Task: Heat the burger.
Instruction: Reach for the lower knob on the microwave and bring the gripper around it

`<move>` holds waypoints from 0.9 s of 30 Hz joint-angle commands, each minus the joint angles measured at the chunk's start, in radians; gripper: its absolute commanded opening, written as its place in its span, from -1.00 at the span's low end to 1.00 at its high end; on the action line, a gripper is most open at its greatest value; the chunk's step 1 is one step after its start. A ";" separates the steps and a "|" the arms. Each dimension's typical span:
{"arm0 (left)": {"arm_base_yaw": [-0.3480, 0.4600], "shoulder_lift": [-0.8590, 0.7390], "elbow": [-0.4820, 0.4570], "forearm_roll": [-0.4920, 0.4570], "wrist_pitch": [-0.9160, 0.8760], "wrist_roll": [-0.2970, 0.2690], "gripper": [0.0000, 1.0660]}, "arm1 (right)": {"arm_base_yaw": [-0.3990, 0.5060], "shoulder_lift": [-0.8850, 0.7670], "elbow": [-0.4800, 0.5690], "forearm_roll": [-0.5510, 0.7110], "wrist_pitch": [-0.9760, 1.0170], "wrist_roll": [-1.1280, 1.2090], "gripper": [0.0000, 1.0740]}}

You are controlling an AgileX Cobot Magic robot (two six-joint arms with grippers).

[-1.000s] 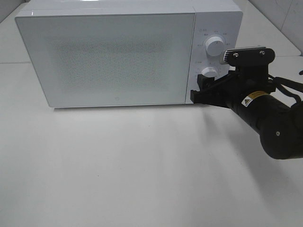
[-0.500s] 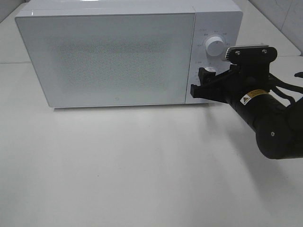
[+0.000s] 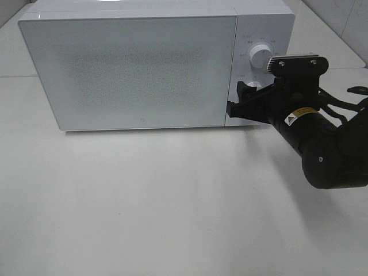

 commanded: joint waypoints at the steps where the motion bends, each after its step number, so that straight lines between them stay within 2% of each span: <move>1: 0.002 -0.019 0.003 -0.006 -0.011 -0.002 -1.00 | 0.003 0.018 -0.019 -0.007 -0.009 0.005 0.30; 12: 0.002 -0.018 0.003 -0.006 -0.011 -0.001 -1.00 | 0.003 0.088 -0.063 0.000 -0.023 0.004 0.29; 17: 0.002 -0.018 0.003 -0.006 -0.011 -0.001 -1.00 | 0.003 0.108 -0.065 0.005 -0.039 0.004 0.20; 19: 0.002 -0.018 0.003 -0.006 -0.011 -0.001 -1.00 | 0.003 0.108 -0.065 0.005 -0.069 0.004 0.03; 21: 0.002 -0.018 0.003 -0.006 -0.011 -0.001 -1.00 | 0.003 0.108 -0.065 0.005 -0.076 0.004 -0.01; 22: 0.002 -0.018 0.003 -0.006 -0.011 -0.001 -1.00 | 0.003 0.107 -0.065 0.005 -0.091 0.004 -0.12; 25: 0.002 -0.018 0.003 -0.006 -0.011 -0.001 -1.00 | 0.003 0.106 -0.065 0.005 -0.092 0.004 -0.17; 27: 0.002 -0.018 0.003 -0.006 -0.011 -0.001 -1.00 | 0.003 0.106 -0.065 0.005 -0.103 0.004 -0.54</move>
